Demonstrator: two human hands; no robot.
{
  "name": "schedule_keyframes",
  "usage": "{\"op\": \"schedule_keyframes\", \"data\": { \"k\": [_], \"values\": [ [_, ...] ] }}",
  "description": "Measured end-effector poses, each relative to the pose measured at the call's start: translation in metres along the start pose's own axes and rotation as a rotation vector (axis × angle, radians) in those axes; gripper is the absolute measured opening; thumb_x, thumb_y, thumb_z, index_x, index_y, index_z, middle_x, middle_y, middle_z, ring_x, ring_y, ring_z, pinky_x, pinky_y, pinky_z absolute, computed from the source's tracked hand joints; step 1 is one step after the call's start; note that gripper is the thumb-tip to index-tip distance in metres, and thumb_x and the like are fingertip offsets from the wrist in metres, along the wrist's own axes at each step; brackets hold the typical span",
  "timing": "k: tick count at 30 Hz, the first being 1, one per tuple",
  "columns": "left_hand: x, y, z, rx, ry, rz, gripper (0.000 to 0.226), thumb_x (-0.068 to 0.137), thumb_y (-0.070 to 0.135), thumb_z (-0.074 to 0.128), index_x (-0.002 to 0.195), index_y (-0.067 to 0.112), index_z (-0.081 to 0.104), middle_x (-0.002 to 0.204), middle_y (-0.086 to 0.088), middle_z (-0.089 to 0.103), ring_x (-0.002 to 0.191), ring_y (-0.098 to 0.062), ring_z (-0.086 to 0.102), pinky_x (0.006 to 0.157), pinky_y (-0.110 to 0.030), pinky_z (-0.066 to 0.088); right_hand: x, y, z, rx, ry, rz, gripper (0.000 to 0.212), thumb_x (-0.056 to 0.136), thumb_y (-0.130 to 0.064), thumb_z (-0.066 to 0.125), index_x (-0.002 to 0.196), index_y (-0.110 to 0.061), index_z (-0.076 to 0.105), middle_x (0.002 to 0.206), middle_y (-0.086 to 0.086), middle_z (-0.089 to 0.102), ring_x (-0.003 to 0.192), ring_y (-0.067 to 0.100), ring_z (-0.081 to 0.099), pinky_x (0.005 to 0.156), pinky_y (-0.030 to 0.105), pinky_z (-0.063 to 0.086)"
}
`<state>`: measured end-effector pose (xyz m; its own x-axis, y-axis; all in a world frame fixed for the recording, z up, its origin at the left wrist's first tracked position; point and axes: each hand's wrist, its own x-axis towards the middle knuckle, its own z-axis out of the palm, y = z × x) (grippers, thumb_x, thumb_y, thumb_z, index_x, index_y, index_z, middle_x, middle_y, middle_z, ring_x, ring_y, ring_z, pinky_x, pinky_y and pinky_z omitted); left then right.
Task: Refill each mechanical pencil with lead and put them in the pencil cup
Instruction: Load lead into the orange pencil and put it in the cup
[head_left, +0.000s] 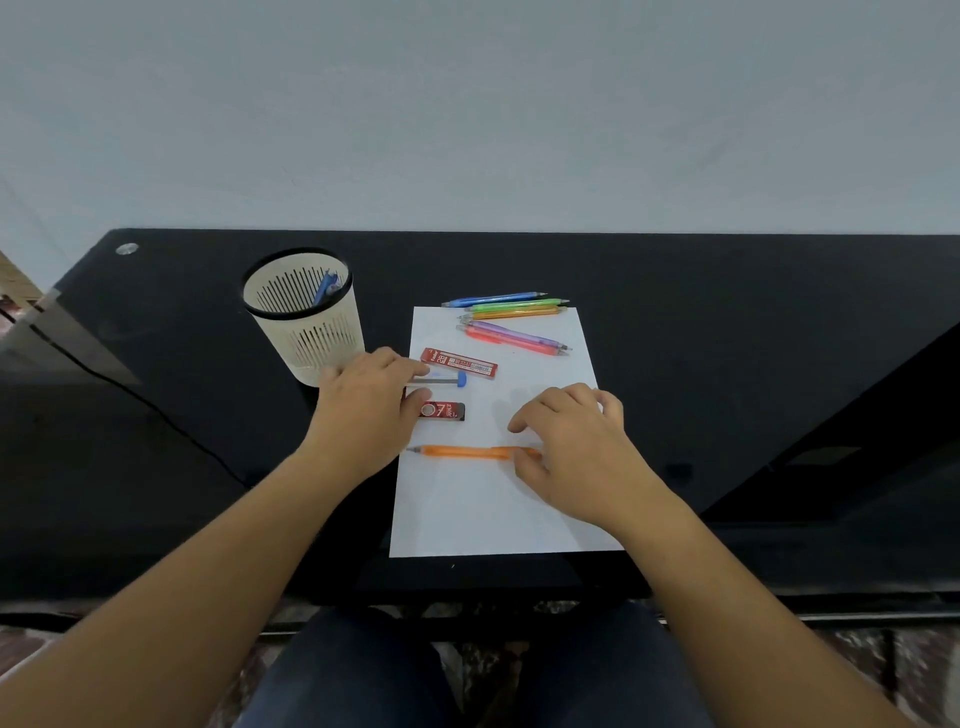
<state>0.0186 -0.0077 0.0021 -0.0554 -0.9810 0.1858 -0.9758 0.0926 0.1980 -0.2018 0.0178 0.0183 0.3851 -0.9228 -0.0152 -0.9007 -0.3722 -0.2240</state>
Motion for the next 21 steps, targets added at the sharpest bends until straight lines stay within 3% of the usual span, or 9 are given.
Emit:
{"op": "schedule_keyframes", "data": {
  "k": [7,12,21],
  "values": [
    [0.043,-0.004,-0.011,0.233,-0.199,0.114,0.042,0.096,0.042,0.051,0.135,0.027,0.050,0.127,0.004,0.055,0.113,-0.014,0.051,0.096,-0.032,0.044,0.012,0.005,-0.006,0.004,0.010,0.042,0.027,0.094,-0.044,0.048,0.119,-0.036,0.053,0.128,-0.015,0.047,0.125,0.010,0.033,0.115,0.043,0.013],
    [0.047,-0.001,-0.008,0.264,-0.300,0.129,0.042,0.096,0.043,0.051,0.134,0.025,0.052,0.124,0.004,0.055,0.110,-0.013,0.050,0.089,-0.028,0.045,0.016,0.008,-0.004,0.001,0.036,0.088,0.026,0.094,-0.044,0.047,0.118,-0.037,0.054,0.129,-0.015,0.047,0.126,0.009,0.033,0.115,0.043,0.012],
    [0.030,0.003,0.000,0.259,-0.200,0.159,0.037,0.101,0.042,0.039,0.133,0.024,0.045,0.126,0.005,0.054,0.113,-0.013,0.050,0.100,-0.032,0.038,0.011,0.004,-0.004,0.045,0.114,0.136,0.026,0.094,-0.044,0.048,0.118,-0.038,0.054,0.129,-0.016,0.048,0.125,0.009,0.033,0.112,0.041,0.015]
  ]
}}
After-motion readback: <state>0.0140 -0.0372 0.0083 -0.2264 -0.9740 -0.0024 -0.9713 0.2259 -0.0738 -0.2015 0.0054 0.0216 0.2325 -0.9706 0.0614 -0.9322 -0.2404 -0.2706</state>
